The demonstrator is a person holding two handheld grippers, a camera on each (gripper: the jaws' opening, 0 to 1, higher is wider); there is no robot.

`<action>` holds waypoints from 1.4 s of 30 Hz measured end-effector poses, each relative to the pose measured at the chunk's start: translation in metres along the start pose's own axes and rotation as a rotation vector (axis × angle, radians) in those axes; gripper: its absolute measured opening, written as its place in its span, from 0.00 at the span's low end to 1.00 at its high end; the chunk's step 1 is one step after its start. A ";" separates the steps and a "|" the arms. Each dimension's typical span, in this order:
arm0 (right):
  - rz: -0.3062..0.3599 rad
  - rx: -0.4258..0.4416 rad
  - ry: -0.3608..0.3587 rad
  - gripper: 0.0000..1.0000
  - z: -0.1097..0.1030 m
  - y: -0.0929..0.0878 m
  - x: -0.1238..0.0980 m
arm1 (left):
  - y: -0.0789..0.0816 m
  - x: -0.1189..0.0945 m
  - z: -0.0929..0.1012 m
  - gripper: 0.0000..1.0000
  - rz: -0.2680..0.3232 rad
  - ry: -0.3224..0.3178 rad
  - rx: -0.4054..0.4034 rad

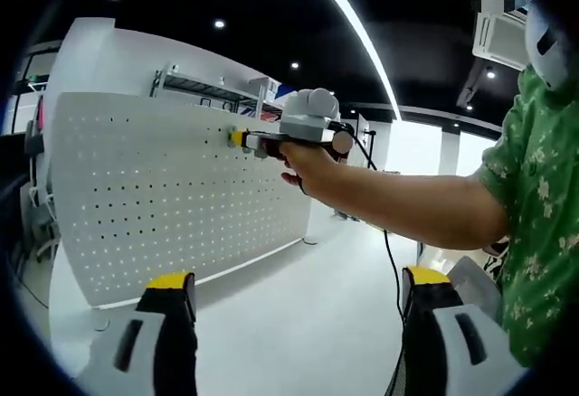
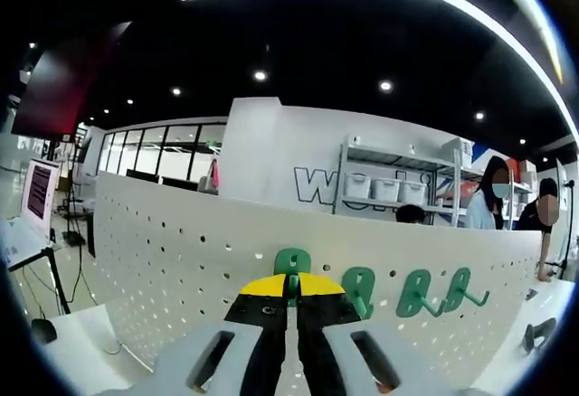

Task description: Insert the hook assembly into the mounting plate slot until the hook locks in place.

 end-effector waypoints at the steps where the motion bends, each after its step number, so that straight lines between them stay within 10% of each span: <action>1: -0.001 -0.001 0.001 0.01 -0.001 0.000 0.000 | 0.000 0.000 0.000 0.96 0.000 0.000 0.000; 42: -0.004 0.149 -0.032 0.01 -0.004 -0.004 0.003 | -0.003 0.000 -0.005 0.93 -0.016 -0.029 -0.012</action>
Point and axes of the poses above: the point that each gripper's makers call its tool centre point, and the gripper's own axes: x roughly forward along the fingers, z roughly to its right, y roughly out of its top, the point moved 8 cm from there along -x, roughly backward along the fingers, and after that the axes turned 11 degrees about -x, right-handed, at the moved point
